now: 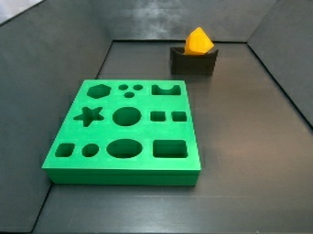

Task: Pick up the 3 prong object. Move up. Place the 3 prong object on the fixture. Regrasp the 3 prong object. Move to above the board. Insert the 3 prong object.
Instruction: Regrasp the 3 prong object.

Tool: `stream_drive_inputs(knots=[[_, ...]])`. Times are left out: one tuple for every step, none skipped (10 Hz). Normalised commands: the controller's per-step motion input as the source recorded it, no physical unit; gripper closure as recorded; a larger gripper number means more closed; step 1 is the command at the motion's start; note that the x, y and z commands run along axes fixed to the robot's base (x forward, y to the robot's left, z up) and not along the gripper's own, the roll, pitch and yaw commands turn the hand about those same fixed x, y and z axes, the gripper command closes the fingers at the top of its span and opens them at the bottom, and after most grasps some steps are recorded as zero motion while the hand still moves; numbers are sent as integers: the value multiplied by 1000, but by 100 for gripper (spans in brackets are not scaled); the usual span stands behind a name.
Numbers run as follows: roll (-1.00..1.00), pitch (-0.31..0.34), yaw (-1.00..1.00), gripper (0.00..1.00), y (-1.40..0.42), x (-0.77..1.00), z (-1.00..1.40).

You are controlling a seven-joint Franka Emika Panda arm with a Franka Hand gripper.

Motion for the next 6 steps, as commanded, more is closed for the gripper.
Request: stream_drive_inputs(knots=[[1000, 30, 42, 0, -27, 50, -14], [1000, 45, 47, 0, -31, 62, -12], [1000, 64, 54, 0, -32, 74, -15], [1000, 97, 68, 0, -35, 89, -20], [1000, 127, 88, 0, -37, 97, -22], [1000, 148, 107, 0, -42, 99, -18]])
